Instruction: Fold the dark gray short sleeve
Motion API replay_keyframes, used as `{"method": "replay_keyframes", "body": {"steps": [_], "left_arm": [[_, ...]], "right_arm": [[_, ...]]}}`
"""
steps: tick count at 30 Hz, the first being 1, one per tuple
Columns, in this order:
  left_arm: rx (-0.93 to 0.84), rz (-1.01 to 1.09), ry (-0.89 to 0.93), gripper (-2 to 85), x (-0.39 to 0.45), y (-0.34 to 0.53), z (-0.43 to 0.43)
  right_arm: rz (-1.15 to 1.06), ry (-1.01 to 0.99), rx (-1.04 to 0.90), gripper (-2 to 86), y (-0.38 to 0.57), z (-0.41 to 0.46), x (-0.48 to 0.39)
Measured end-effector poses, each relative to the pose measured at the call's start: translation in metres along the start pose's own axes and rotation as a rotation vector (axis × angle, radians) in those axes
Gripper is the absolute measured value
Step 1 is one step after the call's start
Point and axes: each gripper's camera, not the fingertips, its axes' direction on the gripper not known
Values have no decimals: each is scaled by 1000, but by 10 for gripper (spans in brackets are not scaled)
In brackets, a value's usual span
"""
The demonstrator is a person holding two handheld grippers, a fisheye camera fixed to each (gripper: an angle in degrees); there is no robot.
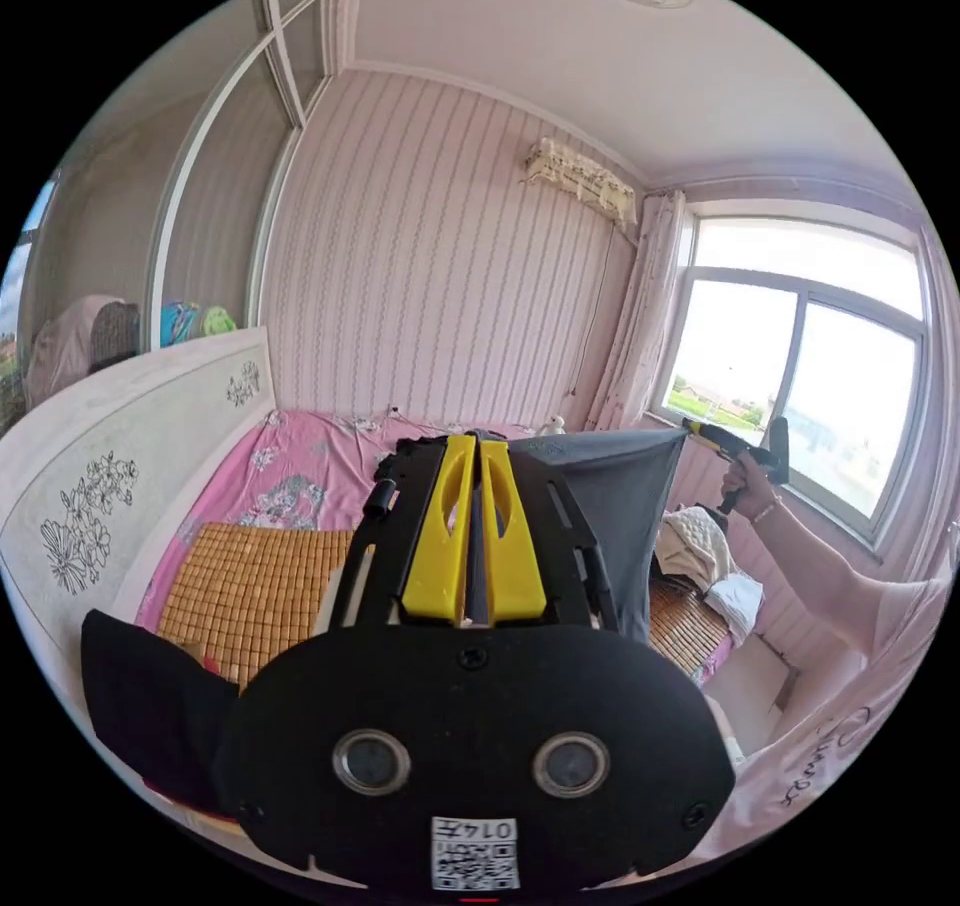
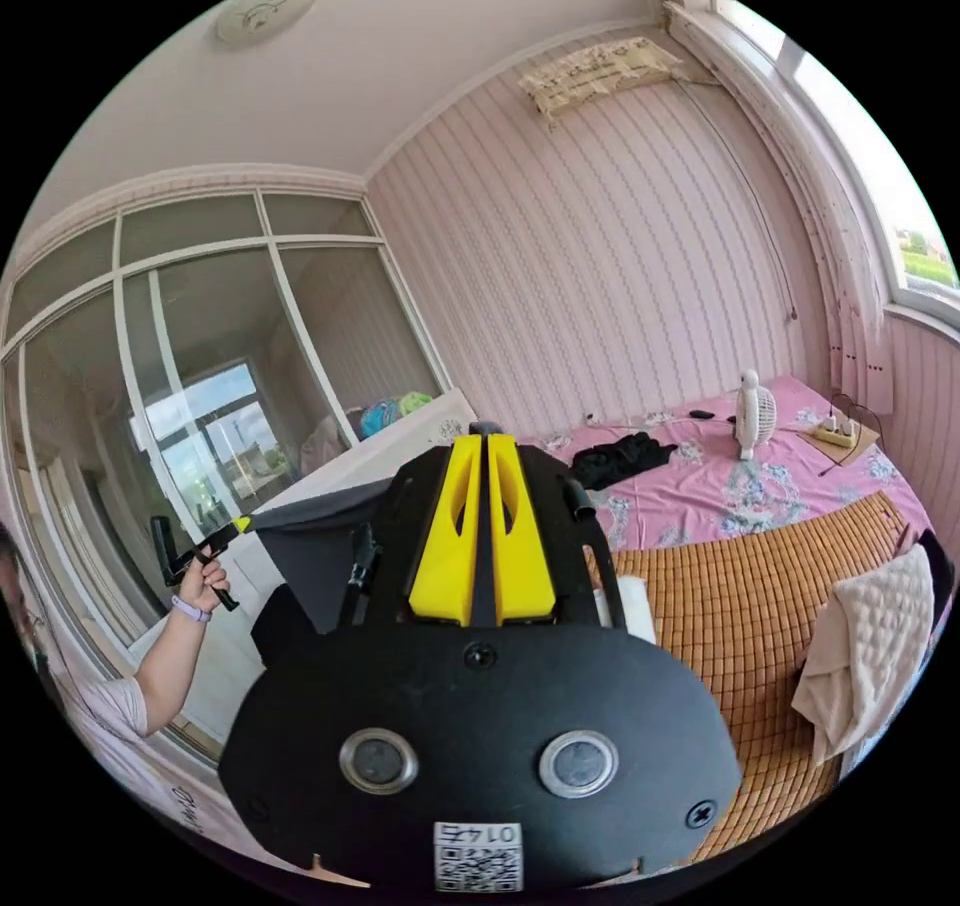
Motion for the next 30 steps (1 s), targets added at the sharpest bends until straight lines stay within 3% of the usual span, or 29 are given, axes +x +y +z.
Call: {"method": "replay_keyframes", "body": {"steps": [4, 6, 11, 18, 26, 30], "left_arm": [[-70, 38, -12, -10, 5, 4, 19], [-221, 29, -15, -10, 0, 36, 52], [-586, -74, 29, -10, -10, 144, 146], [-1039, -229, -30, -10, -5, 309, 261], [-1283, 107, -135, -10, 68, 351, 314], [-1290, 82, -98, -10, 82, 356, 328]], "right_arm": [[-132, -54, -3, 4, 28, -12, -8], [-143, -23, -77, 4, 67, -9, 2], [37, 173, -481, 5, 230, 26, 65], [325, 277, -851, 5, 396, 63, 123], [358, 282, -1023, 5, 451, 63, 128], [322, 282, -1057, 5, 456, 64, 122]]}}
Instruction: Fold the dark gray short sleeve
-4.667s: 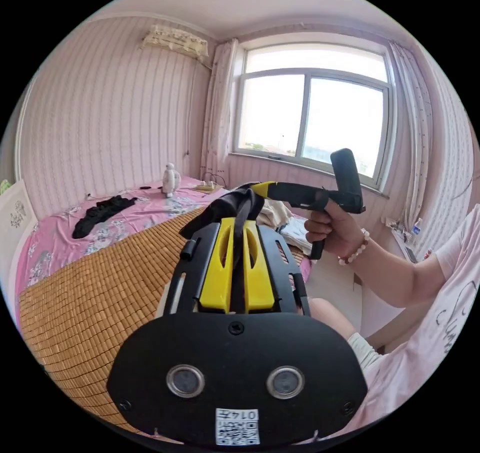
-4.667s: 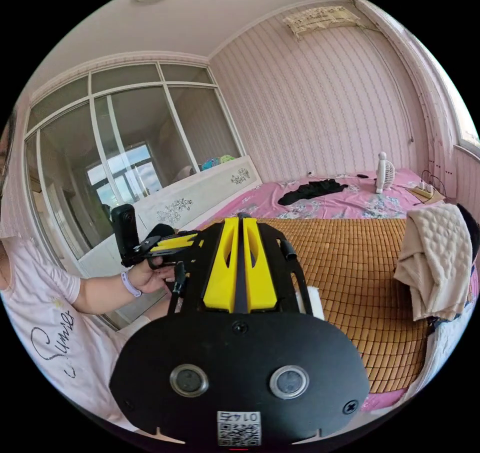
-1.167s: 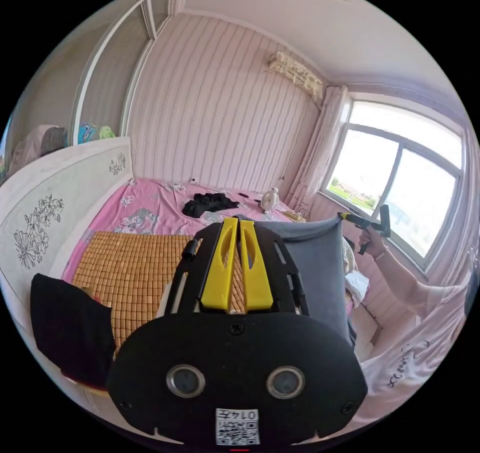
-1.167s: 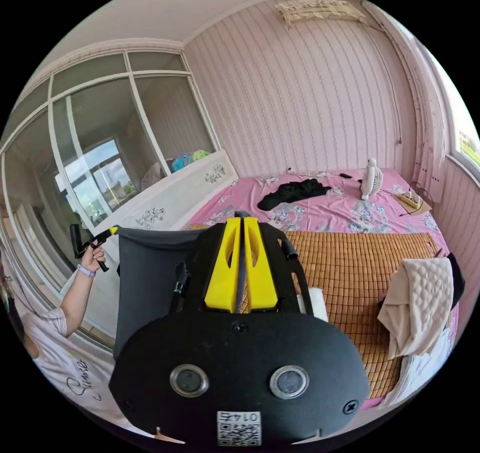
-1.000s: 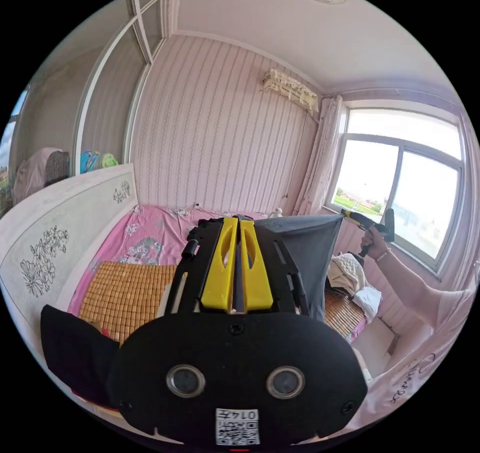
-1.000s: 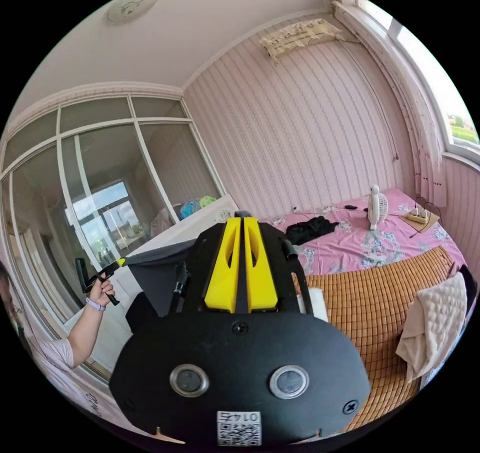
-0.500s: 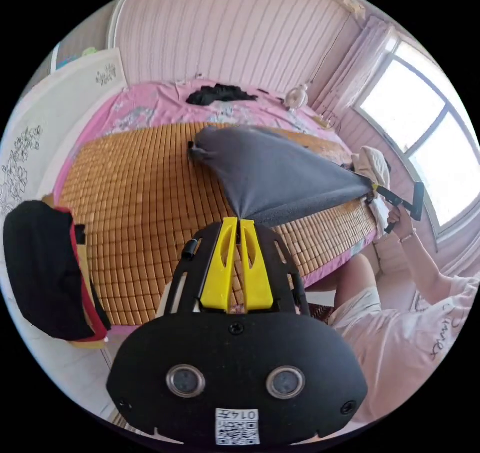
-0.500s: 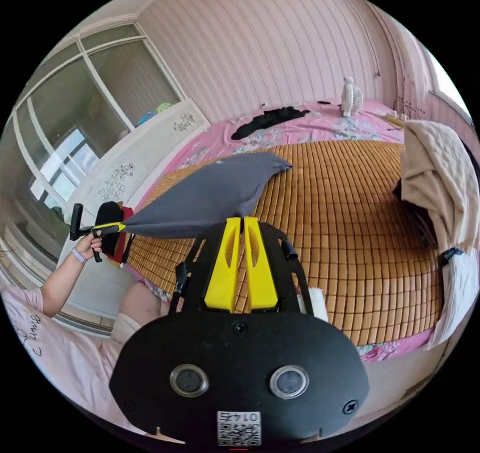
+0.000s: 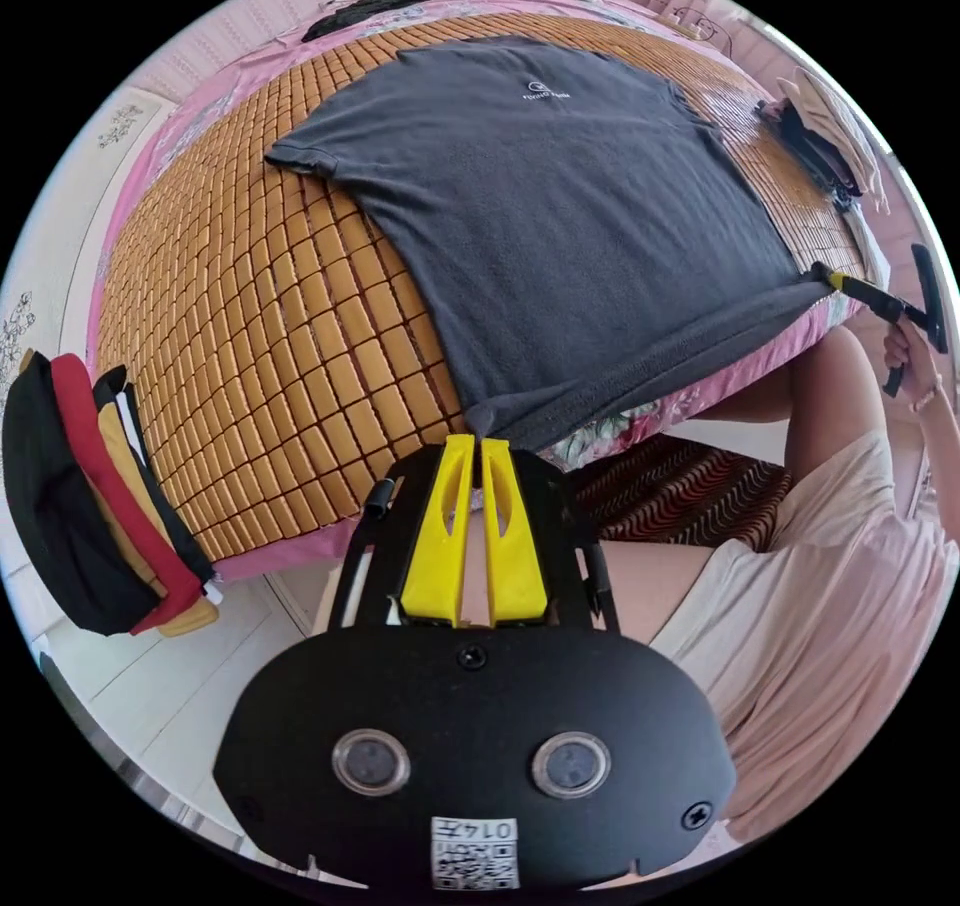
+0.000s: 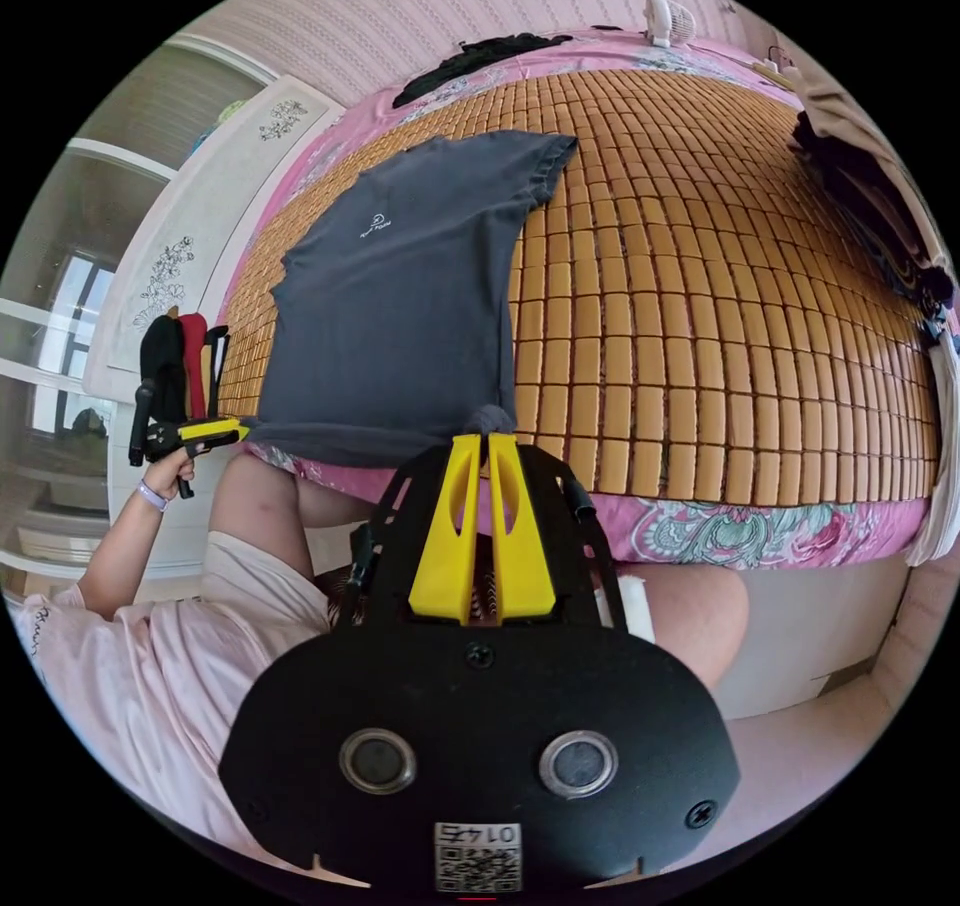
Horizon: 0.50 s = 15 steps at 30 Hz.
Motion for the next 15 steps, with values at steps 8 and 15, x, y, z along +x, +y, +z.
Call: {"method": "replay_keyframes", "body": {"steps": [8, 15], "left_arm": [[6, 16, 99, -7, 18, 9, 2], [35, -22, 97, 1, 32, 13, 3]], "right_arm": [[-98, 59, -142, 9, 14, 20, -16], [-87, 73, -99, 33, 18, 28, -22]]}}
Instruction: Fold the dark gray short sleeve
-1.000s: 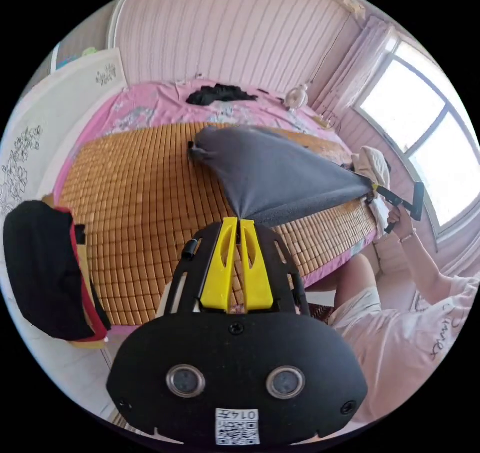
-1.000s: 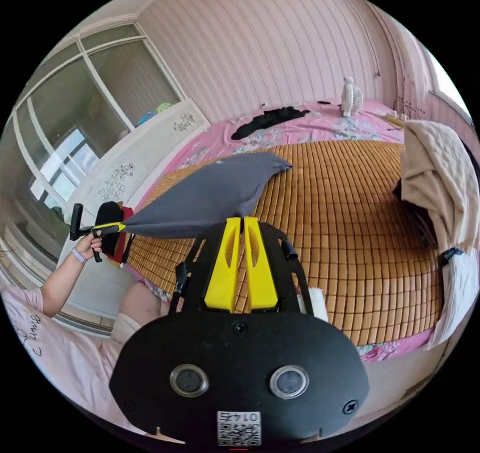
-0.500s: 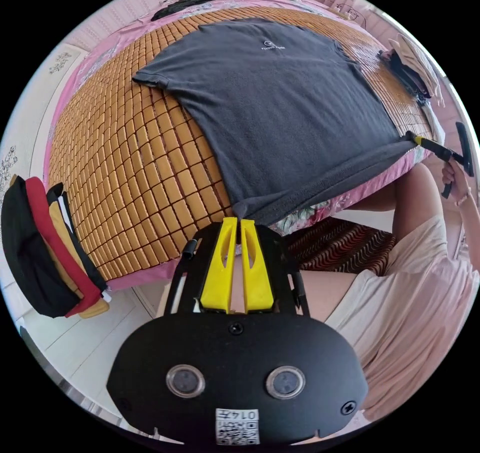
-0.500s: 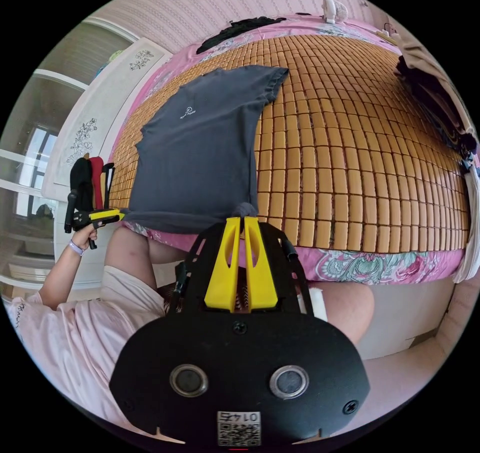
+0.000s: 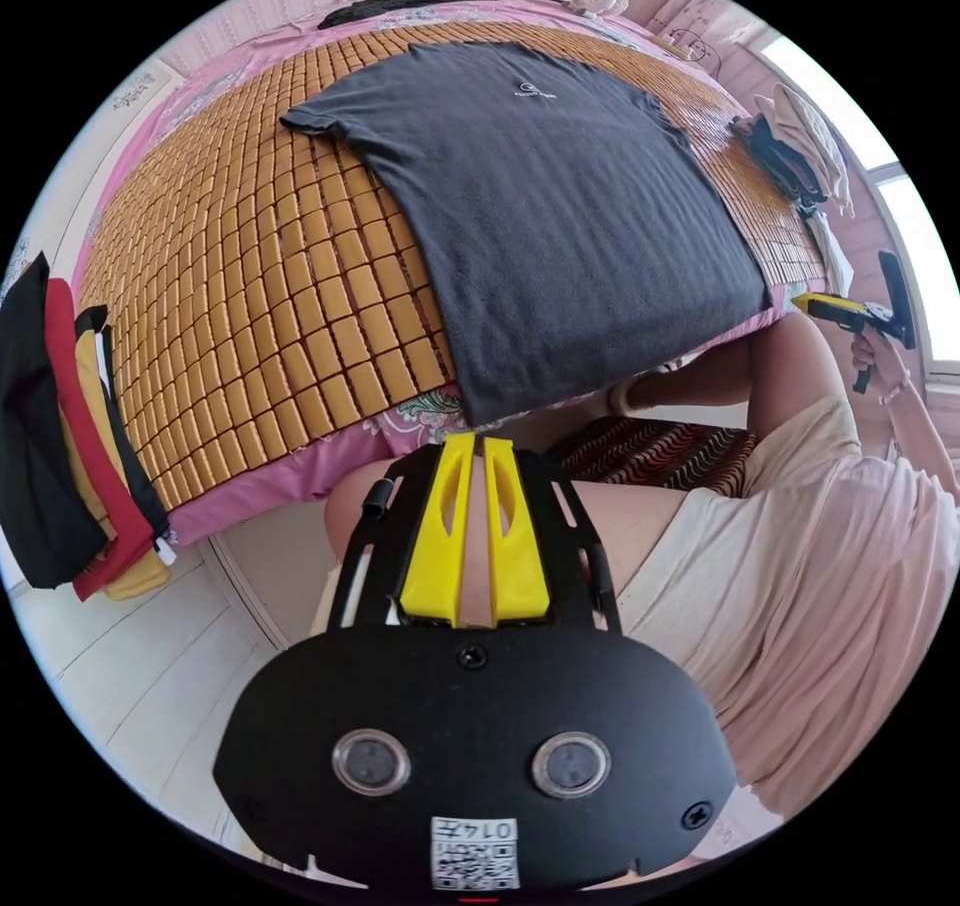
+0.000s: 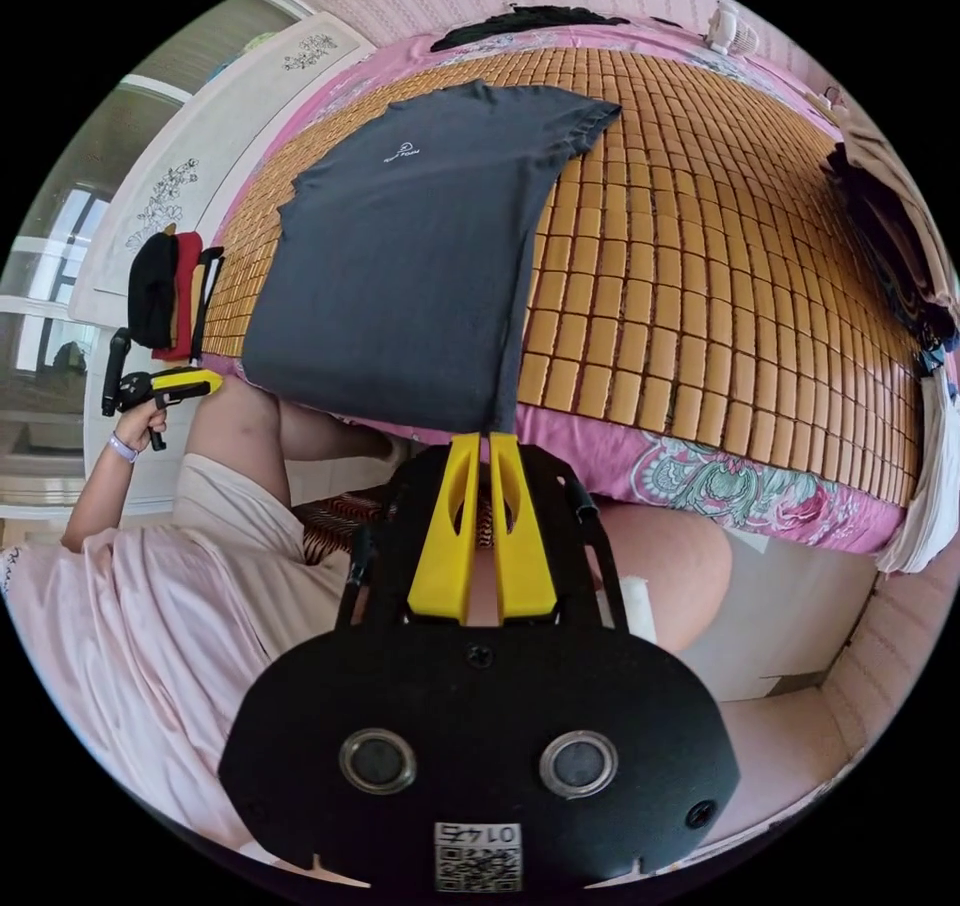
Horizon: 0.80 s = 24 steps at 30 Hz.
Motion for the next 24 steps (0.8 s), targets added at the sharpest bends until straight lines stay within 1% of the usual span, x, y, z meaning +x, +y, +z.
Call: {"method": "replay_keyframes", "body": {"steps": [4, 7, 9, 11, 14, 19, 24], "left_arm": [[5, -2, -17, 12, 15, -12, 5], [3, -14, -41, 24, 27, -29, 15], [-9, -43, -41, 29, 32, -42, 27], [-37, -56, -53, 21, 36, -48, 37], [-45, -62, -50, 3, 40, -50, 45], [-49, -77, -33, -5, 46, -48, 49], [-50, -43, -115, -6, 68, -43, 53]], "right_arm": [[29, 44, 12, 77, -9, 15, -9], [29, 78, -44, 91, -20, 37, -18], [28, 95, -88, 83, -24, 49, -24], [9, 201, -89, 45, -25, 58, -32], [-7, 211, -89, 21, -24, 62, -36], [-26, 242, -95, 12, -23, 73, -43], [-88, 328, -117, 11, -22, 83, -59]]}}
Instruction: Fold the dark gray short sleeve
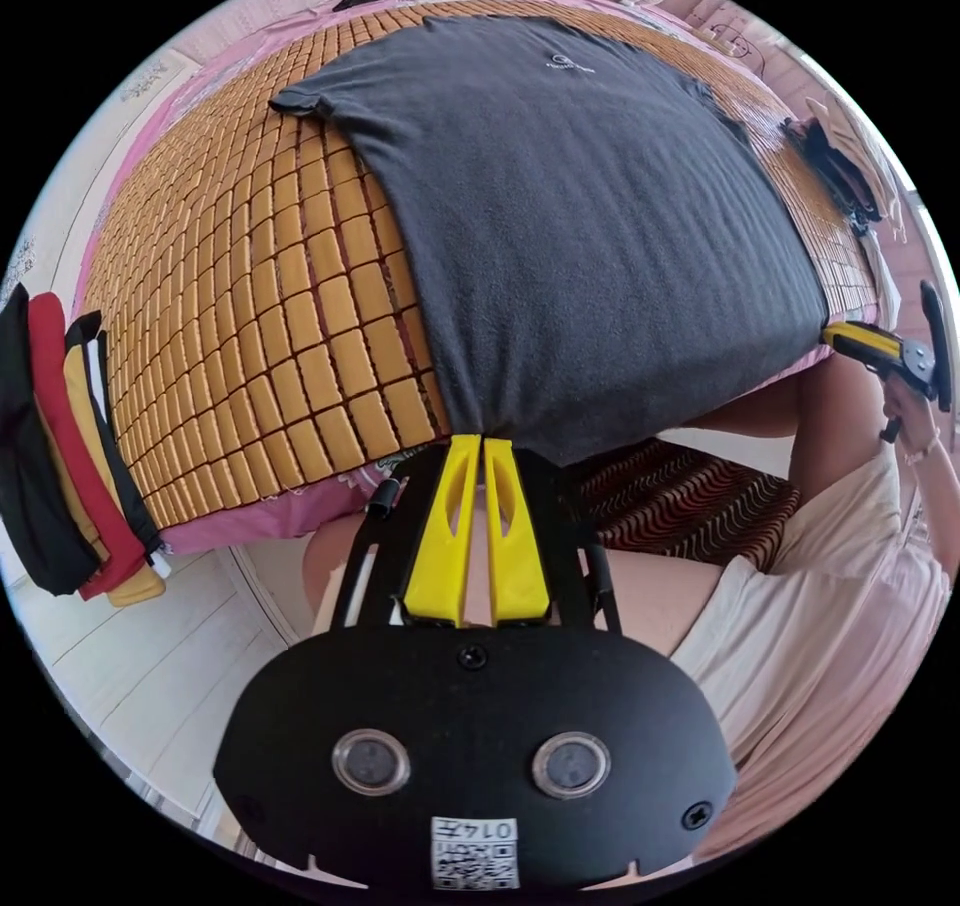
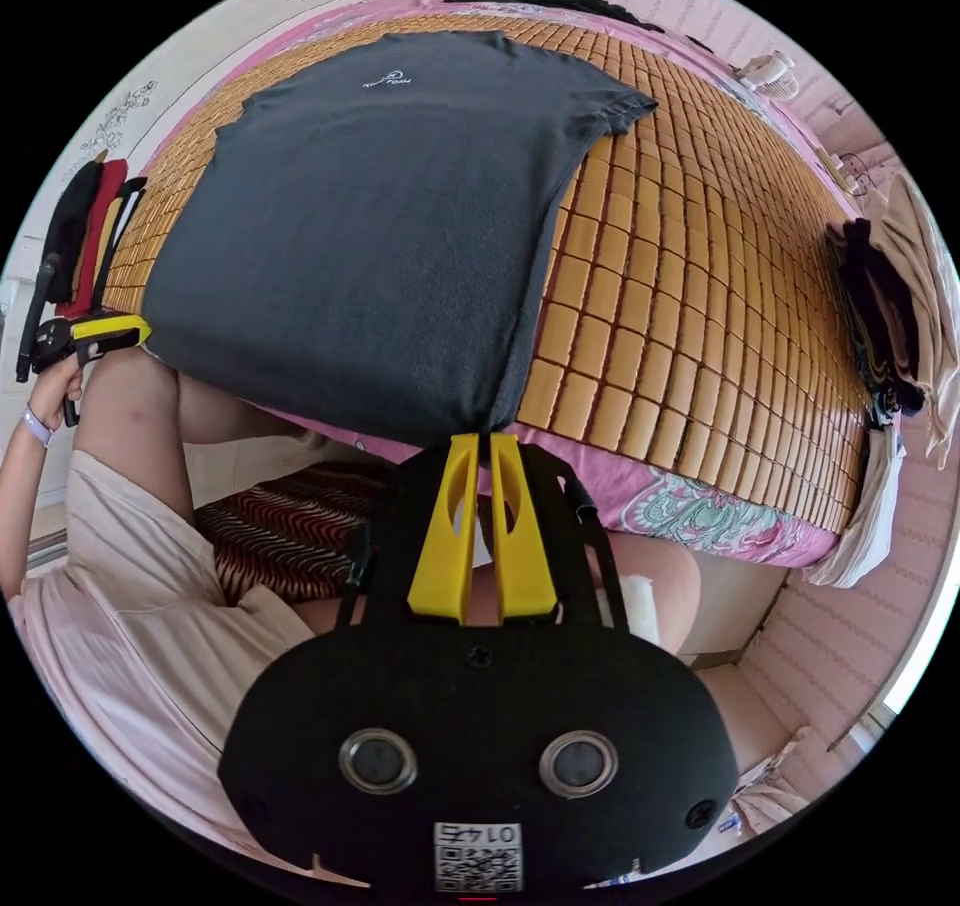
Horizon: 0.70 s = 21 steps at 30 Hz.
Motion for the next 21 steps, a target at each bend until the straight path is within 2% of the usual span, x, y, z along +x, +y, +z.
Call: {"method": "replay_keyframes", "body": {"steps": [4, 9, 15, 21], "left_arm": [[17, 26, -33, -2, 11, 9, -3], [129, 53, -82, 21, 21, 38, -30], [183, 63, -174, 51, 13, 69, -49], [231, 57, -163, 54, -1, 87, -50]], "right_arm": [[26, -10, 38, 14, 8, 0, -1], [30, -33, 95, 25, 19, -11, 1], [130, -48, 82, 36, 33, -11, 17], [152, -70, 87, 39, 45, -13, 22]]}}
